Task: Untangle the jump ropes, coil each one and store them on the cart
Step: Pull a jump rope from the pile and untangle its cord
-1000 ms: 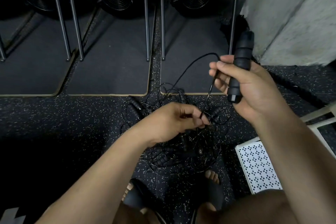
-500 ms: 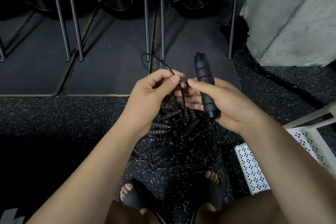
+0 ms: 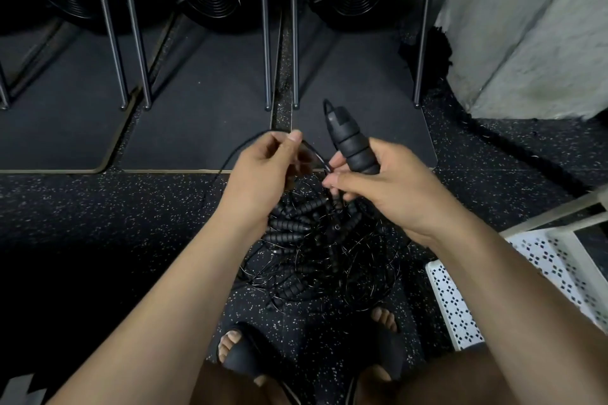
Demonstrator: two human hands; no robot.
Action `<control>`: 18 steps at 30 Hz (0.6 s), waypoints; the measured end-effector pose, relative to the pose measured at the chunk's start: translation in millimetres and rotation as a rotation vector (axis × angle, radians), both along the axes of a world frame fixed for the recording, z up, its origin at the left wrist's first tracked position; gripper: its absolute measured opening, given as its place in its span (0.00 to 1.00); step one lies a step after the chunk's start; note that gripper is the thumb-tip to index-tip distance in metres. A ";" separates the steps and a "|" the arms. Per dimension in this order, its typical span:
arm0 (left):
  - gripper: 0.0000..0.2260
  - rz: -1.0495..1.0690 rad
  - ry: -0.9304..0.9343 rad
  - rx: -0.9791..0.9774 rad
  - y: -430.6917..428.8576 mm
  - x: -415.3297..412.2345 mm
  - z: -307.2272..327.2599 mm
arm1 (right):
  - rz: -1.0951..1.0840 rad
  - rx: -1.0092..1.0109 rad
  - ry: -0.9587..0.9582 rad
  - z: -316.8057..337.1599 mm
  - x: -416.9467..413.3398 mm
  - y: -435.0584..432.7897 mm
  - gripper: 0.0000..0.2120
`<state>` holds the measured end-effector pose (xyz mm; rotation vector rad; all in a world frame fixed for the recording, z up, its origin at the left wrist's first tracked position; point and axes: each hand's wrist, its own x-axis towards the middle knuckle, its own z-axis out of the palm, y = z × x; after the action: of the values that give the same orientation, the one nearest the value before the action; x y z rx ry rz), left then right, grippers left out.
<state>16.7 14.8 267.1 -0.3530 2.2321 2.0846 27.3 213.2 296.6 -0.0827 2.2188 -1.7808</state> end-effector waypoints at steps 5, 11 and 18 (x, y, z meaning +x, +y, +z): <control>0.12 -0.418 -0.156 -0.061 12.2 10.0 -2.2 | -0.139 -0.344 0.029 17.9 -3.5 10.0 0.11; 0.12 -0.790 -0.119 -0.221 29.5 25.4 -9.7 | -0.253 -0.612 0.016 32.7 -7.3 22.9 0.09; 0.08 -0.837 -0.036 -0.435 36.1 30.8 -11.6 | -0.386 -0.724 -0.017 32.7 -14.7 33.5 0.07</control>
<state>47.6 51.0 255.5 0.4575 2.2224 1.1621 12.7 246.7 329.4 0.2237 1.5349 -2.6972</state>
